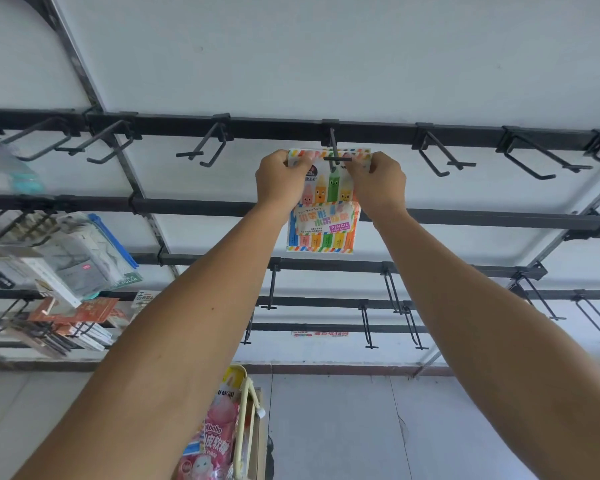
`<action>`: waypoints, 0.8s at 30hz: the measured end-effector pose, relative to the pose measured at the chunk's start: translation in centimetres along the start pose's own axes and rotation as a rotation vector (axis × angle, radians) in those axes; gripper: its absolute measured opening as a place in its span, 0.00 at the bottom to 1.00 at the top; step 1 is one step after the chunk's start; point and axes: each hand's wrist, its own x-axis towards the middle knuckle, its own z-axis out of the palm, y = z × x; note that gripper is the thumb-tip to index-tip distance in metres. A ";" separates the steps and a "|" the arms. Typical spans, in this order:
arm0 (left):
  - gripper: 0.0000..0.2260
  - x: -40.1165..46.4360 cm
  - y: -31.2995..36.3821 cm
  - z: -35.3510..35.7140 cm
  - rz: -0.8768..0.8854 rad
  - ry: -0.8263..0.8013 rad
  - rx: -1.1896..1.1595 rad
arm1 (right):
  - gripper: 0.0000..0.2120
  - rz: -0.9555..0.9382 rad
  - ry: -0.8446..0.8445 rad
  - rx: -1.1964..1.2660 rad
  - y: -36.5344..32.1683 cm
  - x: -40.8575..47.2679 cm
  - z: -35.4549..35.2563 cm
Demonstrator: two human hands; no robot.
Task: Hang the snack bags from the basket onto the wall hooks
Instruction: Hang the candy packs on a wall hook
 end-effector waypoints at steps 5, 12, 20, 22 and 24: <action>0.14 0.3 0.2 0.5 -0.029 0.065 0.066 | 0.11 0.020 0.038 -0.028 -0.5 0.2 0.2; 0.12 -0.1 0.3 -0.1 0.018 0.052 0.071 | 0.11 0.010 0.037 -0.123 -0.5 -0.4 0.0; 0.22 -3.6 -0.9 -2.5 0.184 0.005 0.288 | 0.23 -0.139 0.060 -0.368 0.4 -5.0 -0.8; 0.22 -5.1 -2.0 -3.3 0.294 -0.035 0.484 | 0.22 -0.195 0.039 -0.465 0.7 -6.7 -0.9; 0.21 -6.6 -3.3 -4.2 0.401 -0.093 0.664 | 0.21 -0.245 -0.007 -0.579 1.0 -8.7 -1.0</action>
